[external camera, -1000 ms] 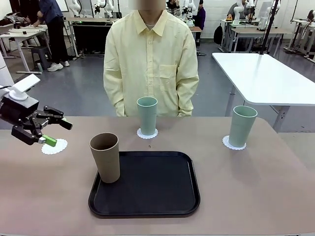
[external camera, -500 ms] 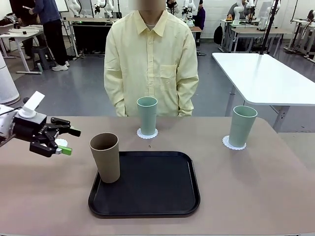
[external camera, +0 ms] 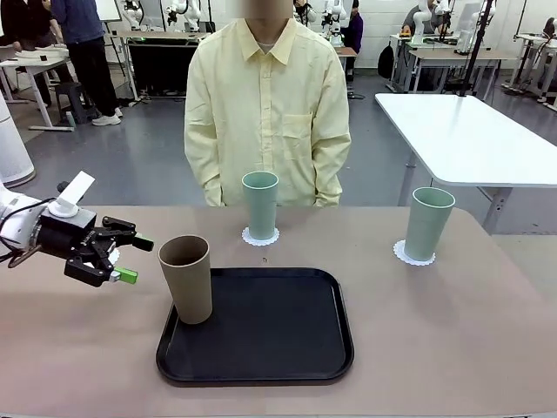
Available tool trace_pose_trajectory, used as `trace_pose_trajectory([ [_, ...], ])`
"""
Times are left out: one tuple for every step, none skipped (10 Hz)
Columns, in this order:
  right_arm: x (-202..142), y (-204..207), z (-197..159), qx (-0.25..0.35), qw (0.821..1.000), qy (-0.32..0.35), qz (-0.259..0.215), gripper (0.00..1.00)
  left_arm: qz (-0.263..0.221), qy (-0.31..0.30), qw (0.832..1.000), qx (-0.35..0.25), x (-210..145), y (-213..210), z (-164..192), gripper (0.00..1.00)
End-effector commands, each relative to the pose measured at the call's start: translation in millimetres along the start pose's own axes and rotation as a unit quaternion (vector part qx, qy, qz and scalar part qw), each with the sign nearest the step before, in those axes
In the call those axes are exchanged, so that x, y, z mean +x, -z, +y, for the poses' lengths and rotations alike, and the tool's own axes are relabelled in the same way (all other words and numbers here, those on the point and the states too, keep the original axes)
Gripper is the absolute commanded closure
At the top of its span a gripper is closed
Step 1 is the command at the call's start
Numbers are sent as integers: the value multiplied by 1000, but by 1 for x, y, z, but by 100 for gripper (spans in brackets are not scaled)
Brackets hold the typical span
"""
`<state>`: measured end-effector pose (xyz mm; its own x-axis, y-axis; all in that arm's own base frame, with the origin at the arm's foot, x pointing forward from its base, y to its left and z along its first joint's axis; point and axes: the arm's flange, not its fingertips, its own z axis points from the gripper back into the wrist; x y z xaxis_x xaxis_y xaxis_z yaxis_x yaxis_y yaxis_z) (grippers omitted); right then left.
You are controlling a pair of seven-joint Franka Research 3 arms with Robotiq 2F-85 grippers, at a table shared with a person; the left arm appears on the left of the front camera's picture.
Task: Place coasters on the table and set cups on them.
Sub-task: Take one Reusable plastic cup from the Flat Tray and place it on a coaster set by the human.
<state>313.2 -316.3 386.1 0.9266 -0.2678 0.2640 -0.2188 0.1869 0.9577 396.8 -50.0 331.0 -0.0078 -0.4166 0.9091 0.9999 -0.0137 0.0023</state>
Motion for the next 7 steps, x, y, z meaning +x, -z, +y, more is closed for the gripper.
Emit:
trace_pose_trajectory([
  [0, 1, -1, -2, 1000, 3, -1, 0, -3, 4, 1000, 5, 2, -4, -1, 0],
  [0, 1, -1, -2, 1000, 3, -1, 0, -3, 4, 1000, 5, 2, -4, -1, 0],
  [0, 1, -1, -2, 1000, 3, -1, 0, -3, 4, 1000, 5, 2, -4, -1, 0],
  [0, 1, -1, -2, 1000, 3, -1, 0, -3, 4, 1000, 5, 2, -4, -1, 0],
  [0, 1, -1, -2, 1000, 3, -1, 0, 0, 0, 1000, 3, 0, -3, 0, 0],
  [0, 1, -1, -2, 1000, 3, -1, 0, 14, 6, 1000, -4, -10, 5, 0, 0],
  [0, 1, -1, -2, 1000, 3, -1, 0, 17, 5, 1000, -14, -18, 13, 0, 0],
])
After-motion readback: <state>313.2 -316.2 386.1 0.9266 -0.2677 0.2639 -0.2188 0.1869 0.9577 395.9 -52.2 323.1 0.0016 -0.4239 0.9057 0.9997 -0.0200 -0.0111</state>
